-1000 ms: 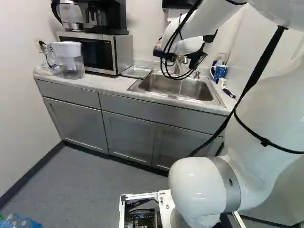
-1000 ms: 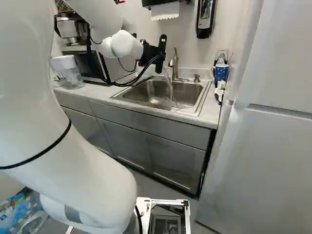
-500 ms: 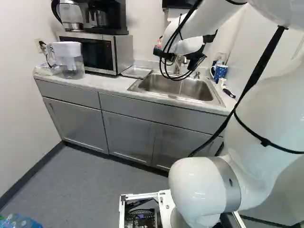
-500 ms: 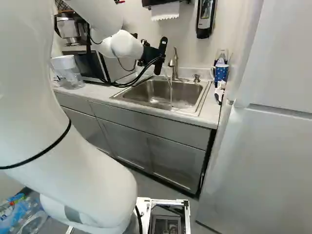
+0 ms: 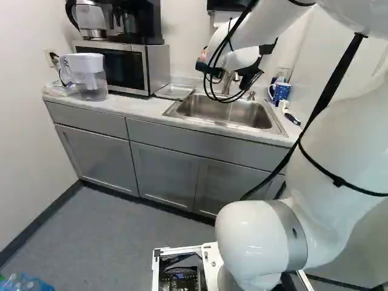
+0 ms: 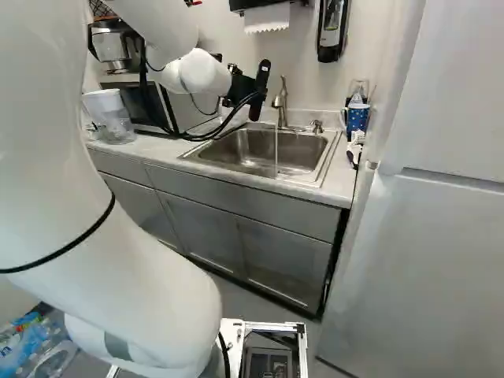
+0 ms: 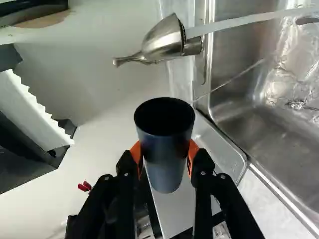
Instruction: Rinse the cup and place it in the tray
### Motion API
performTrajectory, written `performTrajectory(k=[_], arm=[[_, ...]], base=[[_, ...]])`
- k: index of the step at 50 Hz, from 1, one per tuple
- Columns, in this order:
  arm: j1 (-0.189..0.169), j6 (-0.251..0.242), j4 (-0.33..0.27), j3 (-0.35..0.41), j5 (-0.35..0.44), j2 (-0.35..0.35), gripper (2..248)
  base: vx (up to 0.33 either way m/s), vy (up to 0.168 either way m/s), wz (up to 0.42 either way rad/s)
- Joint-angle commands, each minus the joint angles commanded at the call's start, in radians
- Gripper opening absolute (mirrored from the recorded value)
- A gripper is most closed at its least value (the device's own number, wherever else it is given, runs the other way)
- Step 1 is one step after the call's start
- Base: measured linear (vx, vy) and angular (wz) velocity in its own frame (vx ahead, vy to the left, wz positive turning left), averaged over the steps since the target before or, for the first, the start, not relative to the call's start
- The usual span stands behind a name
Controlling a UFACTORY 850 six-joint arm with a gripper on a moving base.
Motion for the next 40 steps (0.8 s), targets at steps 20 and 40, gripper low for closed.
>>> performTrajectory(k=[20,40], arm=[[0.0,-0.197,0.0,0.0,0.0,0.0,111],[0.0,-0.407,0.0,0.0,0.0,0.0,111]], base=[[0.0,0.0,0.0],[0.0,0.0,0.0]])
